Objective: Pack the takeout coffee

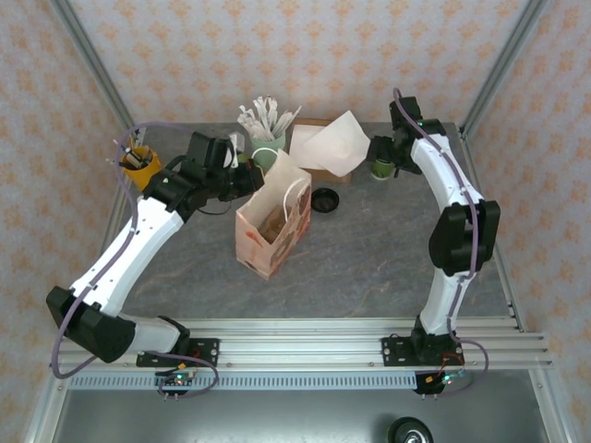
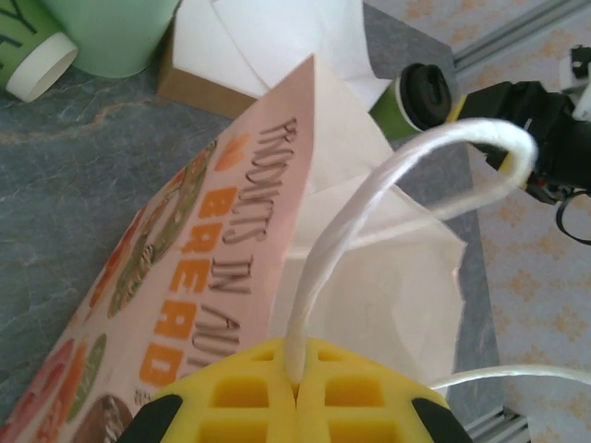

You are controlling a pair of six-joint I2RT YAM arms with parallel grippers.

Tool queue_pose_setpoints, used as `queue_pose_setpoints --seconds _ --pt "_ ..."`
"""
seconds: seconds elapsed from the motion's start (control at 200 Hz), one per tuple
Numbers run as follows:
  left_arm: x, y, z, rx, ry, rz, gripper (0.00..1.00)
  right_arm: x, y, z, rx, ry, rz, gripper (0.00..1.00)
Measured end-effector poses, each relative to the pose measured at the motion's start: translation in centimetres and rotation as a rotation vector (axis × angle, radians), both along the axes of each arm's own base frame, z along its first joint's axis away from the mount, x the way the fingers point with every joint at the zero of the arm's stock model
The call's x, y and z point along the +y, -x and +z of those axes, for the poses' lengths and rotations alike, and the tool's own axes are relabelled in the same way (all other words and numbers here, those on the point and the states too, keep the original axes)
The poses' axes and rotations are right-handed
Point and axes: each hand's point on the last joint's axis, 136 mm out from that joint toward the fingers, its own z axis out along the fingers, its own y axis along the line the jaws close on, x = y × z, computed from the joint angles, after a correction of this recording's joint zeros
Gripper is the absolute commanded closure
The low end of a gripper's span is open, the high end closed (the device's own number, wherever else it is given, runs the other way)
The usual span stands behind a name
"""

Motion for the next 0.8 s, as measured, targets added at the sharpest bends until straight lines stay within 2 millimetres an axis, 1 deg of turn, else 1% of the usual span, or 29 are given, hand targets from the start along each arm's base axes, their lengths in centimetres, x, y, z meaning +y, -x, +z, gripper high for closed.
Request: queue_pose_setpoints --seconds 0.15,0.265,0.45,0.656,0.801 --pt "1.0 -0.2 -0.3 0.031 0.053 0.093 1.00 -0.1 -2.4 -0.4 -0.001 0.000 0.027 0.00" --pt "1.3 -0.1 -0.4 0.040 0.111 0.147 1.00 -0.5 -3.7 -1.7 0.021 0.009 0.029 0.00" --pt "1.4 0.3 -1.0 0.048 0.172 0.202 1.00 -1.0 -4.9 -3.7 0.062 -0.015 0.037 0.00" --pt "1.4 1.0 -1.0 0.039 0.192 0.233 1.00 -0.7 -5.7 -4.7 0.071 -0.044 0.048 0.00" --pt "1.8 1.0 -1.2 0.040 0.192 0.259 1.00 -0.9 -5.8 -5.1 0.078 -0.034 0.044 0.00"
